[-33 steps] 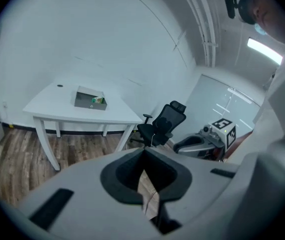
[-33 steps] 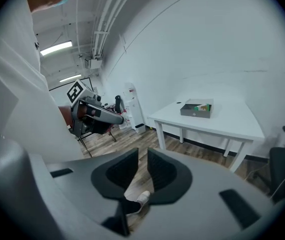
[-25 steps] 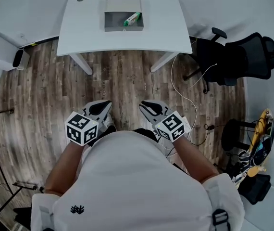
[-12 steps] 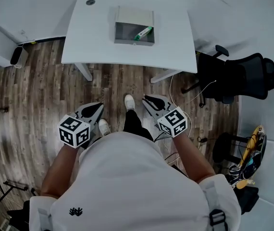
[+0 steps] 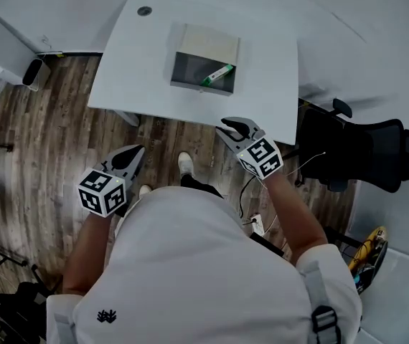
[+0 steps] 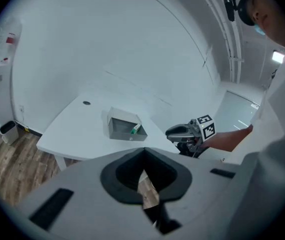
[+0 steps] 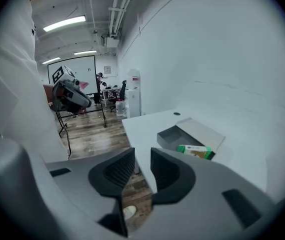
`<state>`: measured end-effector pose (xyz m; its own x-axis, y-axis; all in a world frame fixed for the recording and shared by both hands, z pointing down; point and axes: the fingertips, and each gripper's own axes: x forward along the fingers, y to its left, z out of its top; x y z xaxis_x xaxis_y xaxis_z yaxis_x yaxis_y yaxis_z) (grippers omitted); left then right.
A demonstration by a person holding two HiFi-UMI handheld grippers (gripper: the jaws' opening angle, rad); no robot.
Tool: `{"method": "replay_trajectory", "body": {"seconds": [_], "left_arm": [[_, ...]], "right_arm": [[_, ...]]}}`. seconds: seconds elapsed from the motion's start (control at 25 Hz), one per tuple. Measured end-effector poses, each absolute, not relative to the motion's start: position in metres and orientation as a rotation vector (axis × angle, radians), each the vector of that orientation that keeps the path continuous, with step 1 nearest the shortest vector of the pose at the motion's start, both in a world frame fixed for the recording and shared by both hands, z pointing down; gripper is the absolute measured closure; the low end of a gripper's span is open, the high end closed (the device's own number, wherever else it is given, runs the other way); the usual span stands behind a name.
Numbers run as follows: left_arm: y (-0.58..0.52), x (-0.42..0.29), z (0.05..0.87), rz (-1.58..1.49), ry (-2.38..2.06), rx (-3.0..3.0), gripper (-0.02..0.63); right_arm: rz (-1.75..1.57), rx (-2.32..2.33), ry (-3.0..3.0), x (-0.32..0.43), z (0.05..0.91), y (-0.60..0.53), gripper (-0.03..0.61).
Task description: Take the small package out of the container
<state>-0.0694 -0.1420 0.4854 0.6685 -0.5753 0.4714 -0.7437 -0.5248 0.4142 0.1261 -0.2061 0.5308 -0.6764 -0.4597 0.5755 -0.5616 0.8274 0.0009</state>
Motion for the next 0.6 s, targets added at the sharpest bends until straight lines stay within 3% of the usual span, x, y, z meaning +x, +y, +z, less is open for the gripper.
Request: {"method": "replay_trajectory", "body": {"seconds": [0.6], "left_arm": [[-0.205, -0.035, 0.483, 0.355, -1.258, 2.142, 0.607]], "right_arm": [[-0.083, 0.281, -2.287, 0.148, 0.587, -0.347, 0.439]]}}
